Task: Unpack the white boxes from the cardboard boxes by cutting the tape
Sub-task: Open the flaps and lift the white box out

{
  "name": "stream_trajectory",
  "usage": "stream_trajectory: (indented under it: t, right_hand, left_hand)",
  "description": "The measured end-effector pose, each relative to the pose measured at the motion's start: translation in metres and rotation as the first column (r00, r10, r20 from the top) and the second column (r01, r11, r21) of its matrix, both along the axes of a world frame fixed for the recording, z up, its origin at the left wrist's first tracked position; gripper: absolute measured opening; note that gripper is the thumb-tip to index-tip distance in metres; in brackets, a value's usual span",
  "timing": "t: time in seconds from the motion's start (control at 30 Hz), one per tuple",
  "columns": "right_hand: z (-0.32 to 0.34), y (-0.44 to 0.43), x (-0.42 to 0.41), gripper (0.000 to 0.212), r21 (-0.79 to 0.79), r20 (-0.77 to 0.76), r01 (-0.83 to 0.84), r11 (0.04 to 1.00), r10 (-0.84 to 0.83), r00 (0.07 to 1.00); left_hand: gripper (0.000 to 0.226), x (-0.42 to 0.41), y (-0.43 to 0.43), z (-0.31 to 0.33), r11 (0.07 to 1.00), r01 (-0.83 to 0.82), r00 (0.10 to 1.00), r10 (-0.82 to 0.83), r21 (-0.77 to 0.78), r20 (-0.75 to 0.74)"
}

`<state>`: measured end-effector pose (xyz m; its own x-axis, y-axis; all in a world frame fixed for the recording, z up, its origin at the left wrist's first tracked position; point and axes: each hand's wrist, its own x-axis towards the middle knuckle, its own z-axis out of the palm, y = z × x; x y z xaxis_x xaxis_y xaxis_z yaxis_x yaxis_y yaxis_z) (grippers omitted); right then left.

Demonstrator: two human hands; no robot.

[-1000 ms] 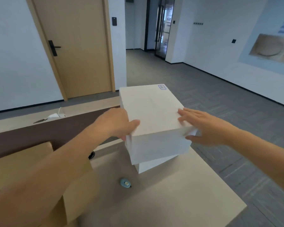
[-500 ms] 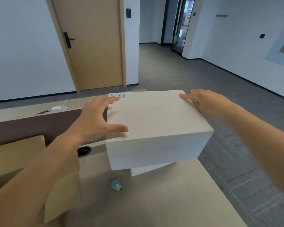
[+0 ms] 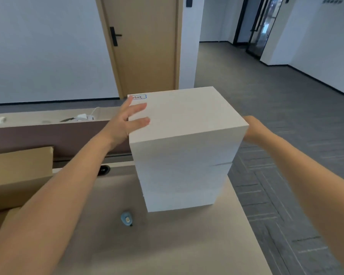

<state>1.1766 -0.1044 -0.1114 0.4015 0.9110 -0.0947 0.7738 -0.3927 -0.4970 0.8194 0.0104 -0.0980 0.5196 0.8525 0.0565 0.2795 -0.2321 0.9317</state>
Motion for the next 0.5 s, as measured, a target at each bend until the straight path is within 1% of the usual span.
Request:
stream_trajectory:
  t: [0.03, 0.07, 0.1, 0.13, 0.17, 0.2, 0.23, 0.27, 0.3, 0.33, 0.37, 0.4, 0.43, 0.47, 0.5]
  right_hand:
    - [-0.013, -0.007, 0.002, 0.017, 0.024, -0.088, 0.023, 0.999, -0.021, 0.996]
    - [-0.025, -0.014, 0.003, 0.013, 0.026, -0.144, 0.015, 1.000, -0.011, 0.990]
    - [-0.036, -0.020, 0.002, 0.015, 0.021, -0.189, -0.015, 1.000, 0.019, 0.982]
    - [-0.046, -0.025, -0.001, 0.023, 0.014, -0.237, -0.040, 0.999, 0.043, 0.971]
    - [-0.052, -0.030, -0.006, 0.032, 0.029, -0.283, -0.056, 0.998, 0.062, 0.957]
    - [-0.057, -0.035, -0.012, 0.039, 0.051, -0.313, -0.052, 0.997, 0.066, 0.947]
    - [-0.061, -0.039, -0.016, 0.042, 0.068, -0.331, -0.048, 0.997, 0.068, 0.941]
    - [-0.066, -0.044, -0.019, 0.042, 0.078, -0.349, -0.047, 0.996, 0.072, 0.934]
    - [-0.070, -0.047, -0.020, 0.042, 0.089, -0.378, -0.053, 0.995, 0.083, 0.922]
    - [-0.072, -0.050, -0.021, 0.045, 0.087, -0.398, -0.068, 0.994, 0.097, 0.912]
    - [-0.075, -0.053, -0.021, 0.052, 0.078, -0.401, -0.077, 0.994, 0.102, 0.910]
    - [-0.078, -0.054, -0.021, 0.062, 0.066, -0.366, -0.069, 0.995, 0.088, 0.926]
    - [-0.080, -0.054, -0.022, 0.067, 0.059, -0.308, -0.055, 0.997, 0.071, 0.949]
    - [-0.083, -0.054, -0.025, 0.066, 0.062, -0.241, -0.029, 0.998, 0.043, 0.970]
    - [-0.085, -0.054, -0.028, 0.063, 0.085, -0.186, -0.003, 0.996, 0.019, 0.982]
  left_hand:
    - [0.052, 0.004, 0.005, -0.001, 1.000, -0.020, 0.998, 0.021, -0.015, 0.060]
    - [0.053, 0.008, 0.007, -0.002, 0.998, -0.046, 0.988, 0.050, -0.031, 0.143]
    - [0.055, 0.010, 0.009, -0.007, 0.994, -0.092, 0.968, 0.103, -0.058, 0.227]
    - [0.053, 0.012, 0.008, -0.013, 0.979, -0.179, 0.942, 0.200, -0.102, 0.269]
    - [0.048, 0.012, 0.005, -0.021, 0.947, -0.286, 0.910, 0.315, -0.144, 0.271]
    - [0.042, 0.009, -0.001, -0.030, 0.907, -0.382, 0.882, 0.415, -0.179, 0.222]
    - [0.039, 0.006, -0.007, -0.042, 0.880, -0.426, 0.872, 0.461, -0.210, 0.167]
    - [0.034, -0.002, -0.015, -0.058, 0.880, -0.420, 0.888, 0.449, -0.222, 0.100]
    - [0.032, -0.009, -0.023, -0.072, 0.897, -0.381, 0.914, 0.402, -0.224, 0.058]
    - [0.040, -0.015, -0.037, -0.082, 0.927, -0.312, 0.947, 0.321, -0.209, 0.011]
    - [0.053, -0.022, -0.048, -0.092, 0.959, -0.212, 0.977, 0.208, -0.187, -0.039]
    - [0.062, -0.026, -0.058, -0.098, 0.982, -0.123, 0.986, 0.104, -0.142, -0.132]
    - [0.064, -0.027, -0.065, -0.104, 0.993, -0.062, 0.971, 0.038, -0.098, -0.236]
    - [0.061, -0.025, -0.070, -0.110, 0.997, -0.037, 0.948, 0.015, -0.065, -0.319]
    - [0.057, -0.022, -0.073, -0.115, 0.998, -0.062, 0.930, 0.048, -0.028, -0.365]
